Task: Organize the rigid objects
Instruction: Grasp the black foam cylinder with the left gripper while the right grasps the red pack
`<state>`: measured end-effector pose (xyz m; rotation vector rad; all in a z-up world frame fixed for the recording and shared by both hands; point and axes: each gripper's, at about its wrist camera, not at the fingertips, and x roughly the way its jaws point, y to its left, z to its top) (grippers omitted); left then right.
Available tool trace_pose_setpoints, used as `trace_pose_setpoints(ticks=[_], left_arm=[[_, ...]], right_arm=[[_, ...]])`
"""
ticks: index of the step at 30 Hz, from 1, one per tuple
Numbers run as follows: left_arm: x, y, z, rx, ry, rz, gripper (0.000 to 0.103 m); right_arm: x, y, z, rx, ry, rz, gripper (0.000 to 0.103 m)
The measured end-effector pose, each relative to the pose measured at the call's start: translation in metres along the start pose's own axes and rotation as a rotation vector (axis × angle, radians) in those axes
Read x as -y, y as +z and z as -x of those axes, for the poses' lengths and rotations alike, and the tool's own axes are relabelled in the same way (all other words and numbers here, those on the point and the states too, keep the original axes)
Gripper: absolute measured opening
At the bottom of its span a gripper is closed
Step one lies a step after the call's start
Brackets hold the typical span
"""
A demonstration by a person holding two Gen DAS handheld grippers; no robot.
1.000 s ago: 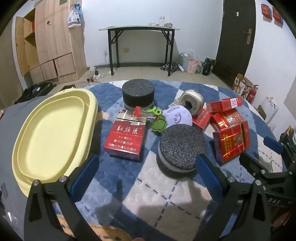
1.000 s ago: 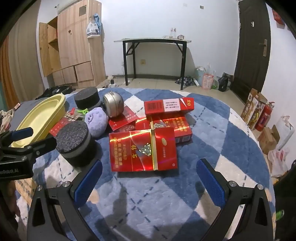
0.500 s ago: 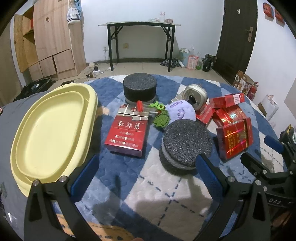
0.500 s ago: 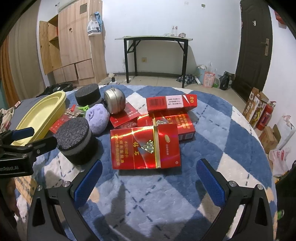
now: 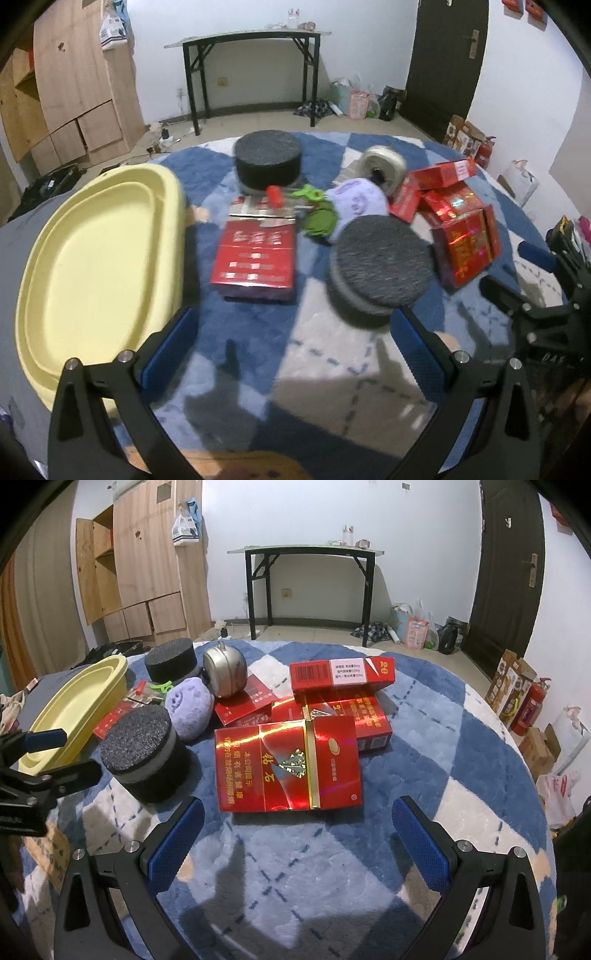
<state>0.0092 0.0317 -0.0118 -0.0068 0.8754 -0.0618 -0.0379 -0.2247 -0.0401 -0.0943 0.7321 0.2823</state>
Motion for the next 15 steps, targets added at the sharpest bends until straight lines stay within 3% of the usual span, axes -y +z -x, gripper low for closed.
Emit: trace_pose_setpoints(ticks=[4,10,15], left_arm=[[-0.005,-0.001,0.006,0.034,0.039,-0.030,0.103],[0.008,0.006,-0.004,0.015,-0.076,-0.014,0.103],[0.026,0.013,-0.012,0.006,-0.114,-0.018,0.103]], right_arm=[[0.000,-0.001,-0.001,-0.001,0.001,-0.002,0.103],[0.002,-0.002,-0.008,-0.006,-0.005,-0.007,0.103],[0.005,-0.005,-0.015,-0.002,-0.014,-0.020,0.103]])
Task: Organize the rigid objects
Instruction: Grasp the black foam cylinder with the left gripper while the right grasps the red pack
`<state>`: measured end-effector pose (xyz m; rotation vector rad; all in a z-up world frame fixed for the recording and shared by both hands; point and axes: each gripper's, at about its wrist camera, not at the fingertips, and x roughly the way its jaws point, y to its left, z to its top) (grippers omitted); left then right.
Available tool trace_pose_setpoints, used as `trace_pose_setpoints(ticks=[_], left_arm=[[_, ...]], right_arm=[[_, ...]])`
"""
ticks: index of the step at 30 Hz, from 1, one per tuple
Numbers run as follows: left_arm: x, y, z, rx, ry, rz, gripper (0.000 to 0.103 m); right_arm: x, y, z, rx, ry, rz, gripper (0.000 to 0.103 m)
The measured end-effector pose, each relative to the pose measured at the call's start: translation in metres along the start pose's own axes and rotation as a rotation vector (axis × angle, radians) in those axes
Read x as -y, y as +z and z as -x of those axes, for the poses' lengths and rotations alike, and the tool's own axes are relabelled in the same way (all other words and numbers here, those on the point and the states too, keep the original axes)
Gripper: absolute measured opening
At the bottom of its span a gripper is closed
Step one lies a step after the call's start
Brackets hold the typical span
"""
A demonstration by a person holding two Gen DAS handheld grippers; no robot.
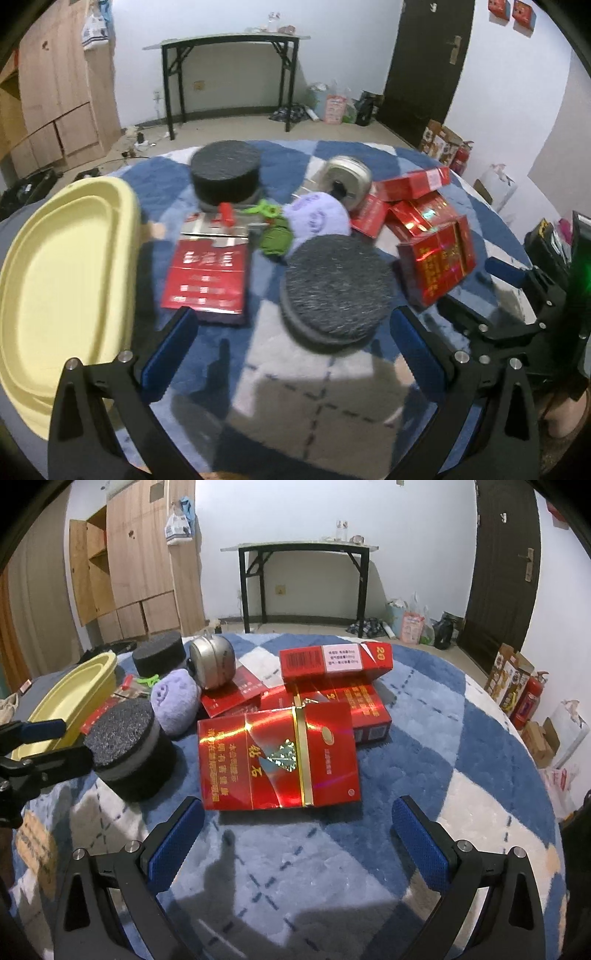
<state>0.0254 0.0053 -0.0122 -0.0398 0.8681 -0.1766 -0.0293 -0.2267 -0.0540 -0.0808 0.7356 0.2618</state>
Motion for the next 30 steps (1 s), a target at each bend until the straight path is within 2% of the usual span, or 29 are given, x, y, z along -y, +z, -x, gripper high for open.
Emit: trace_pose_setpoints(ticks=[4,17,23,27,30], left_arm=[[0.008,0.002,-0.011,-0.031,0.014,0.013,0.103],[0.016,0.004,-0.024,-0.031,0.021,-0.009,0.103],[0.010,0.007,-0.017,-0.010,-0.019,0.037,0.103],[0.020,0.002,-0.027,-0.030,0.003,-0.003,0.103],[0.026,0.000,-0.034,-0.039,-0.008,-0.014,0.103]], right_arm=[[-0.005,0.000,-0.007,0.004,-0.004,0.007,0.103],[-0.017,0.010,-0.029,-0.017,-0.040,0.041,0.103],[-0.019,0.014,-0.034,-0.029,-0.048,0.054,0.103],[-0.018,0.013,-0.042,-0.054,-0.045,0.055,0.103],[-0.019,0.013,-0.051,-0.078,-0.057,0.060,0.103]])
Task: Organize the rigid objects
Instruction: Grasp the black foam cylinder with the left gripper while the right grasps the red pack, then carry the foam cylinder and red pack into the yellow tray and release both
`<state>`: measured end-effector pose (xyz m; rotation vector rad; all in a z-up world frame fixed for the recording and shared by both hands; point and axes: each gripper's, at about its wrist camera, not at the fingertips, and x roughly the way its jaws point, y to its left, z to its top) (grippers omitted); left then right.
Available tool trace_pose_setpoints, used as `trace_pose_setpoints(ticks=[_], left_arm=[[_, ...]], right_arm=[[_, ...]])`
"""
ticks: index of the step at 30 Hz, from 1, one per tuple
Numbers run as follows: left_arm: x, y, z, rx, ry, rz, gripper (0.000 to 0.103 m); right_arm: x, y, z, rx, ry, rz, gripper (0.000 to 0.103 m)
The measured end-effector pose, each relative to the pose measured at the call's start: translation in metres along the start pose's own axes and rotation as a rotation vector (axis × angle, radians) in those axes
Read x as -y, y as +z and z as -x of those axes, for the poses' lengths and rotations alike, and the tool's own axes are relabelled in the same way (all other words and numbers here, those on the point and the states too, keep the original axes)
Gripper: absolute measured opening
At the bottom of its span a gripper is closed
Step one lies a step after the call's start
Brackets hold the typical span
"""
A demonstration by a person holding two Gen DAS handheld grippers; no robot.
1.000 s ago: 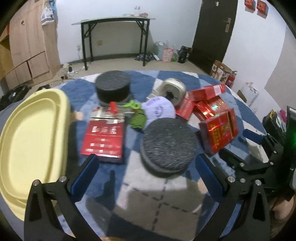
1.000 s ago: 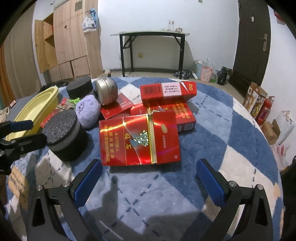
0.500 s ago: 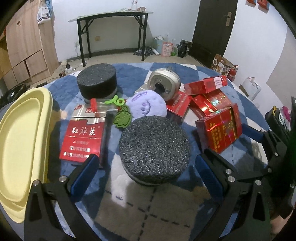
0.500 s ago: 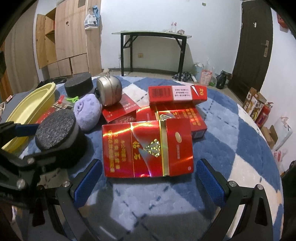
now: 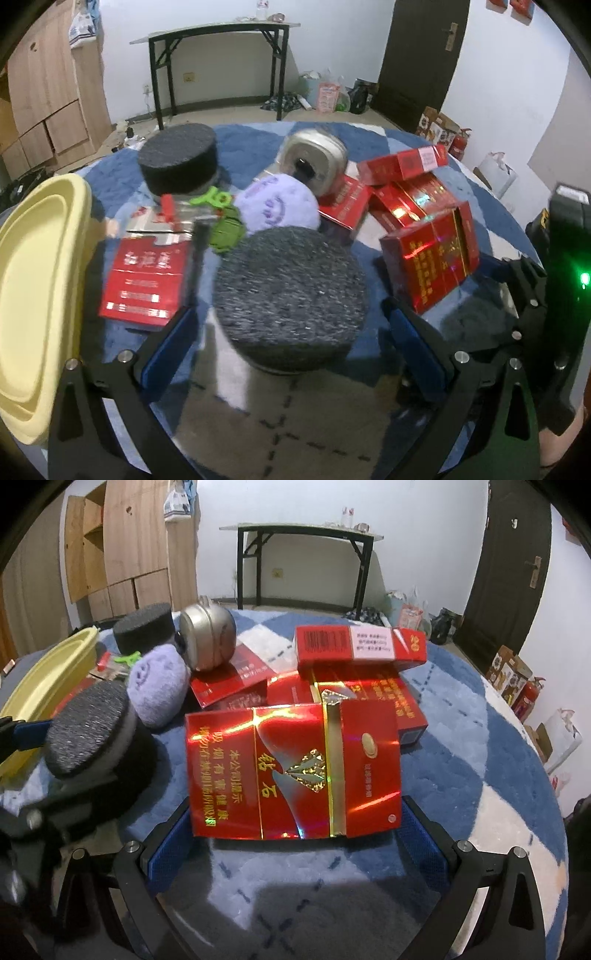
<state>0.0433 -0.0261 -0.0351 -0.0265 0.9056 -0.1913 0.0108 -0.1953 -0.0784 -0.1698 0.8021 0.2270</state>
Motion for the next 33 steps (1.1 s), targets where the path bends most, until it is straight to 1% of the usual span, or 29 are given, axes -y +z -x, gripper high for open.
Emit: trace_pose_setpoints(ticks=[2,3,4,5,6,8,9,13,18,21,25,27,28,29,30,31,32,33], left_arm=[[0.000,-0.001,-0.001,0.012,-0.016,0.006,0.103],[0.000,-0.001,0.000,0.021,-0.021,0.006,0.103],[0.000,-0.001,0.000,0.025,-0.021,0.008,0.102],[-0.001,-0.001,0.001,0.029,-0.025,0.009,0.094],[-0.002,-0.001,0.002,0.030,-0.031,0.006,0.089],[-0.005,0.000,0.002,0.029,-0.034,0.013,0.073],[-0.007,0.001,0.002,0.027,-0.030,0.016,0.071],[-0.014,0.002,0.004,0.030,-0.051,0.030,0.070],[-0.019,0.006,0.019,0.075,-0.034,0.009,0.070],[-0.036,0.011,0.031,0.101,-0.007,0.033,0.070],[-0.074,0.016,0.052,0.129,0.044,0.080,0.070],[-0.095,0.017,0.066,0.149,0.088,0.095,0.070],[-0.111,0.016,0.075,0.162,0.124,0.112,0.070],[-0.123,0.015,0.080,0.169,0.137,0.129,0.070],[-0.139,0.014,0.086,0.176,0.153,0.159,0.070],[-0.158,0.011,0.093,0.182,0.186,0.199,0.070],[-0.176,0.008,0.099,0.188,0.217,0.236,0.070],[-0.187,0.007,0.101,0.189,0.229,0.264,0.070]], right_arm=[[0.000,0.000,-0.002,-0.004,-0.002,0.002,0.103],[0.000,0.000,-0.001,0.003,0.003,0.001,0.100],[0.001,0.000,0.000,0.007,0.012,-0.002,0.094],[0.002,-0.001,0.001,0.009,0.015,-0.005,0.092],[0.003,-0.001,0.001,0.013,0.019,-0.009,0.092],[0.006,-0.002,0.003,0.018,0.033,-0.018,0.091],[0.007,-0.002,0.003,0.019,0.037,-0.023,0.091],[0.010,-0.003,0.007,0.032,0.054,-0.030,0.090],[0.009,-0.004,0.016,0.053,0.058,-0.011,0.090],[0.011,-0.006,0.026,0.073,0.050,-0.007,0.090],[0.009,-0.008,0.049,0.123,0.065,0.011,0.090],[0.004,-0.007,0.060,0.145,0.084,0.026,0.090],[-0.002,-0.006,0.070,0.165,0.104,0.047,0.090],[-0.007,-0.006,0.077,0.178,0.117,0.065,0.090],[-0.014,-0.005,0.083,0.189,0.129,0.083,0.090],[-0.024,-0.003,0.089,0.198,0.140,0.108,0.090],[-0.042,0.000,0.096,0.201,0.160,0.170,0.090],[-0.060,0.003,0.099,0.201,0.181,0.230,0.090]])
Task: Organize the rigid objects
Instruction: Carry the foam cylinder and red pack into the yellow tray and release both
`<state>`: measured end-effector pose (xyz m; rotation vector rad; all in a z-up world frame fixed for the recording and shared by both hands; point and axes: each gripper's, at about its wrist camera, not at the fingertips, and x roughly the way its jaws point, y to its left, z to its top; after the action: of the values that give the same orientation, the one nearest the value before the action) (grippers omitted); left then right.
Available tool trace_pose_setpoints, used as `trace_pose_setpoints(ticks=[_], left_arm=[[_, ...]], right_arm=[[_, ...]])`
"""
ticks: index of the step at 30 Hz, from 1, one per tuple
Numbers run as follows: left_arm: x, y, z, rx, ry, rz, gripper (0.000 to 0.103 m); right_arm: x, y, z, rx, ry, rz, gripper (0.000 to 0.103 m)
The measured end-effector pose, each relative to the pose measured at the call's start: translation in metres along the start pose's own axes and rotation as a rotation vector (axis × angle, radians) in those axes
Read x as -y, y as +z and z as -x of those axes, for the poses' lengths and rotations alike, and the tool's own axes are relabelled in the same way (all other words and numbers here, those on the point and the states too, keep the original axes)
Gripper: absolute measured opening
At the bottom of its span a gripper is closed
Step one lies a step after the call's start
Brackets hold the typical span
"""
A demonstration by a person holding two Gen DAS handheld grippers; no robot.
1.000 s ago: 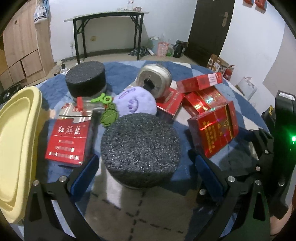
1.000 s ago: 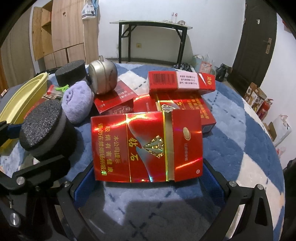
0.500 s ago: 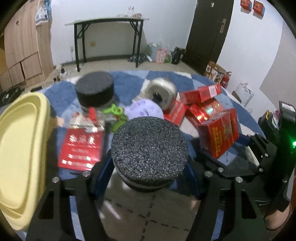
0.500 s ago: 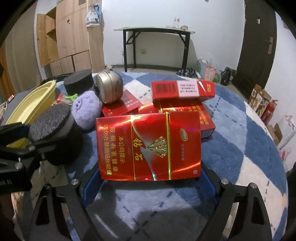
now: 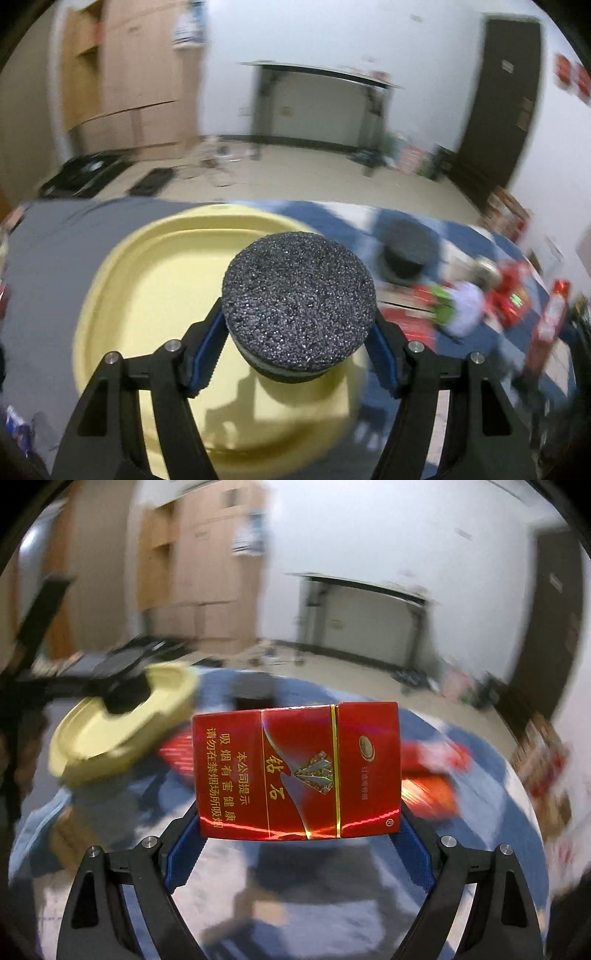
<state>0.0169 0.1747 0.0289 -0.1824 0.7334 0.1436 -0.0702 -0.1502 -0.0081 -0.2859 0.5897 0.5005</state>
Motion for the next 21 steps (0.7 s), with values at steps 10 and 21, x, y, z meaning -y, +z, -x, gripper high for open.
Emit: trace_pose_setpoints(ticks=[10,21], left_arm=[[-0.097,-0.021,-0.033,-0.116,0.109,0.253,0.070],[-0.121,-0.038,-0.041,-0.148,0.136,0.357,0.070]], right_arm=[[-0.141,0.066,-0.059,-0.103,0.352,0.372,0.090],[-0.204,0.090,-0.134,-0.283,0.365,0.517,0.090]])
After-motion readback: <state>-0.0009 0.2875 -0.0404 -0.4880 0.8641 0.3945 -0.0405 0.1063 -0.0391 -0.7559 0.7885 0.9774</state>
